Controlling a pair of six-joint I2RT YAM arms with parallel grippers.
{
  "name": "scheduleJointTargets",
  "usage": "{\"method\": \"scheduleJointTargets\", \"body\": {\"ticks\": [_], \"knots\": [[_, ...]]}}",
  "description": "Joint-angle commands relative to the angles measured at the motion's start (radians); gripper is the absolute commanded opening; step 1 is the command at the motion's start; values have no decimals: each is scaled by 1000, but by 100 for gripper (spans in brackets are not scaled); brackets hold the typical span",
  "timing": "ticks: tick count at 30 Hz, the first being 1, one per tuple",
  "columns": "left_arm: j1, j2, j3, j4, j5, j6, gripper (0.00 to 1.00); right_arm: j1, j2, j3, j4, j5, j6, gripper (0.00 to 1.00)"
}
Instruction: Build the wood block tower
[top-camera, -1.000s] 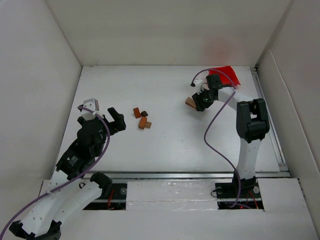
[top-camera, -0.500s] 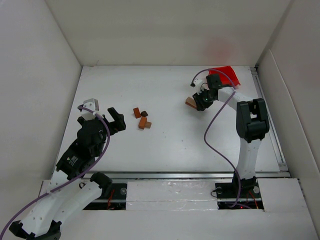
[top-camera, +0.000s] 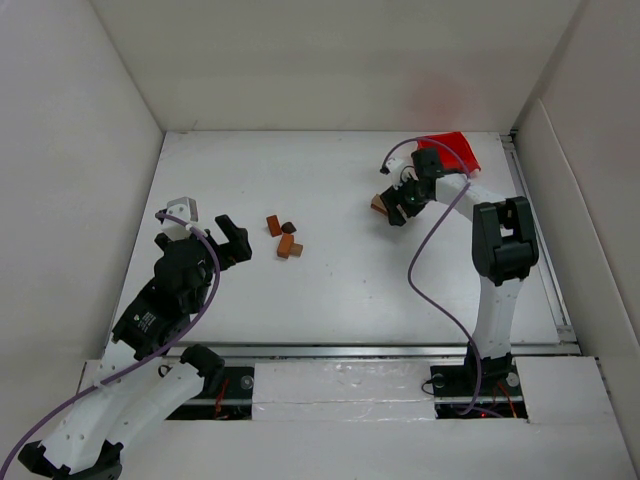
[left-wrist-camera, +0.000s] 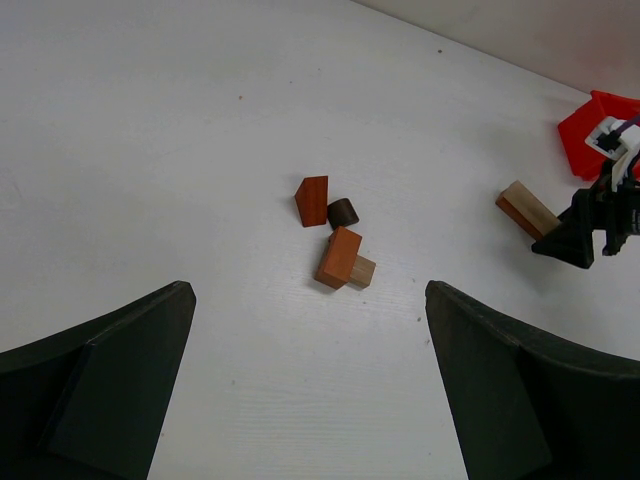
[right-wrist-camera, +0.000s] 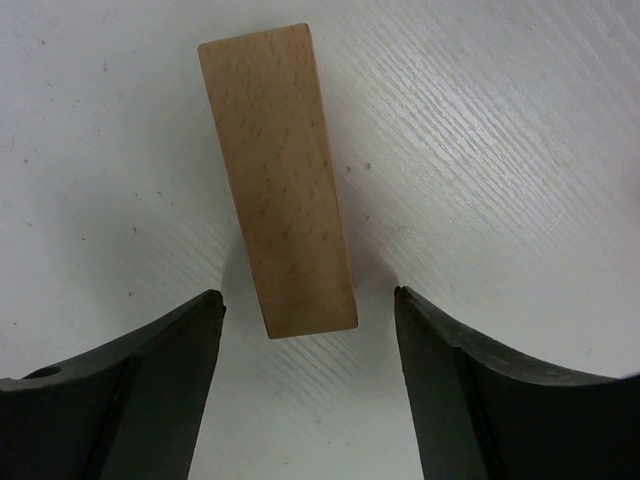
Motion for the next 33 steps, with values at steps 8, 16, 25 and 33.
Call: {"method": "scheduleJointTargets", "body": {"ticks": [8,16,25,33], "knots": [[-5,-7,-9,36,-2,14,99,32,-232,-8,-16,-15,6,100],[-5,32,5,9,-63,-23,99,395,-490,-94,232,664,303,100],[-5,46,11,-13,-109,-43,99,680,-377,-99,426,518,294,92],[-5,46,8,-5,-98,-36,99,620,-182,-90,434,78,196,78]]}}
